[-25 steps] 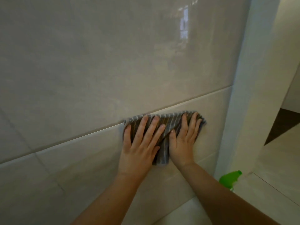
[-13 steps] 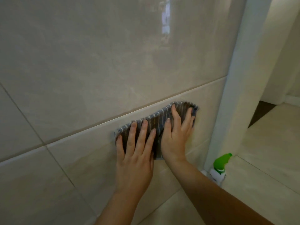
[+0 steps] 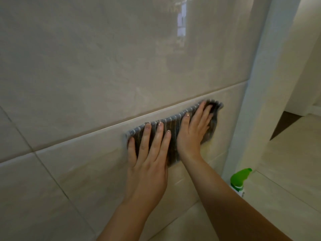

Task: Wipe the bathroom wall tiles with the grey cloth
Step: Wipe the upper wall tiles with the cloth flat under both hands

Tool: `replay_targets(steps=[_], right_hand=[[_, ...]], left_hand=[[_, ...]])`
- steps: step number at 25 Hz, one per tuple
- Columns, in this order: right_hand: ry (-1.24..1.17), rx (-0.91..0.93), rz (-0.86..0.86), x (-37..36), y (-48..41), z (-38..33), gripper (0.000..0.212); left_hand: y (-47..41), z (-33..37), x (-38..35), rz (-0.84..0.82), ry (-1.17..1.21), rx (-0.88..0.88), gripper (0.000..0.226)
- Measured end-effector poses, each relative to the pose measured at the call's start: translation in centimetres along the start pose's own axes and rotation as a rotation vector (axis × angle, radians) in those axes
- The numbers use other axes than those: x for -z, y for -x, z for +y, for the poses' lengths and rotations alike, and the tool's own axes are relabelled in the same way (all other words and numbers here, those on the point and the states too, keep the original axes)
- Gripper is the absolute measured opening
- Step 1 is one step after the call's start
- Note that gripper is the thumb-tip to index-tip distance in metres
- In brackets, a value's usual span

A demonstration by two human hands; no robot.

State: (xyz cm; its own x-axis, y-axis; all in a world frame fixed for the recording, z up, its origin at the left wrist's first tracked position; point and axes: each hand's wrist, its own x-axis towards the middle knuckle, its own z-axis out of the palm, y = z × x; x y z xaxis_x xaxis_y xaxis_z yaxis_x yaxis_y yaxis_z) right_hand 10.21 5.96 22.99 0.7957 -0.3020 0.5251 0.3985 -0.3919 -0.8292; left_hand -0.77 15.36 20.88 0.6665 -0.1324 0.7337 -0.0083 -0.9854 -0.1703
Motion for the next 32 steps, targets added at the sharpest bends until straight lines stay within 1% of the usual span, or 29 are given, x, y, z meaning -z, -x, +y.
replay_targets(steps=[3, 5, 7, 9, 12, 14, 15, 17, 20, 21, 23, 26, 29, 32], right_hand=[[0.005, 0.064, 0.151, -1.0, -1.9, 2.5, 0.059], [0.014, 0.041, 0.177, -1.2, -1.6, 4.9, 0.057], [0.044, 0.008, 0.135, -1.2, 0.0, 7.1, 0.057], [0.047, -0.008, 0.084, -1.1, 0.8, 7.6, 0.058], [0.014, 0.010, 0.103, 0.1, -3.1, 4.9, 0.060], [0.000, 0.038, 0.125, 1.2, -6.4, 3.8, 0.069], [0.003, 0.059, 0.127, 1.6, -7.5, 3.9, 0.072], [0.018, 0.061, 0.132, 1.8, -7.8, 5.6, 0.074], [0.011, -0.056, 0.095, 1.8, -5.3, 8.9, 0.072], [0.014, -0.081, 0.067, 1.8, -4.6, 9.5, 0.069], [0.003, -0.086, 0.026, 2.2, -5.0, 8.9, 0.065], [-0.013, -0.008, 0.046, 3.1, -8.6, 5.8, 0.057], [0.000, 0.027, 0.113, 3.3, -10.9, 5.8, 0.056], [0.001, -0.096, 0.143, 2.9, -10.1, 9.8, 0.062]], left_hand=[[-0.7, 2.2, -2.3, 0.017, -0.025, -0.005, 0.069], [0.4, 2.8, -4.0, -0.038, -0.064, -0.051, 0.070], [2.2, 2.7, -5.1, -0.102, -0.083, -0.112, 0.073], [2.7, 2.4, -4.8, -0.130, -0.065, -0.124, 0.077], [-1.0, 3.1, -3.4, -0.029, -0.018, -0.068, 0.074], [-3.8, 4.3, -3.1, 0.048, 0.018, -0.039, 0.067], [-4.7, 4.8, -3.2, 0.057, 0.023, -0.035, 0.064], [-4.9, 5.8, -4.2, -0.001, 0.007, -0.061, 0.063], [-2.8, 6.2, -5.9, -0.113, -0.010, -0.140, 0.065], [-2.2, 6.2, -6.1, -0.124, -0.011, -0.157, 0.066], [-2.4, 6.3, -5.7, -0.088, 0.017, -0.146, 0.066], [-5.4, 7.2, -4.5, 0.009, 0.078, -0.067, 0.064], [-7.0, 8.5, -5.3, 0.042, 0.026, -0.043, 0.067], [-5.6, 9.6, -8.3, -0.032, -0.006, -0.117, 0.073]])
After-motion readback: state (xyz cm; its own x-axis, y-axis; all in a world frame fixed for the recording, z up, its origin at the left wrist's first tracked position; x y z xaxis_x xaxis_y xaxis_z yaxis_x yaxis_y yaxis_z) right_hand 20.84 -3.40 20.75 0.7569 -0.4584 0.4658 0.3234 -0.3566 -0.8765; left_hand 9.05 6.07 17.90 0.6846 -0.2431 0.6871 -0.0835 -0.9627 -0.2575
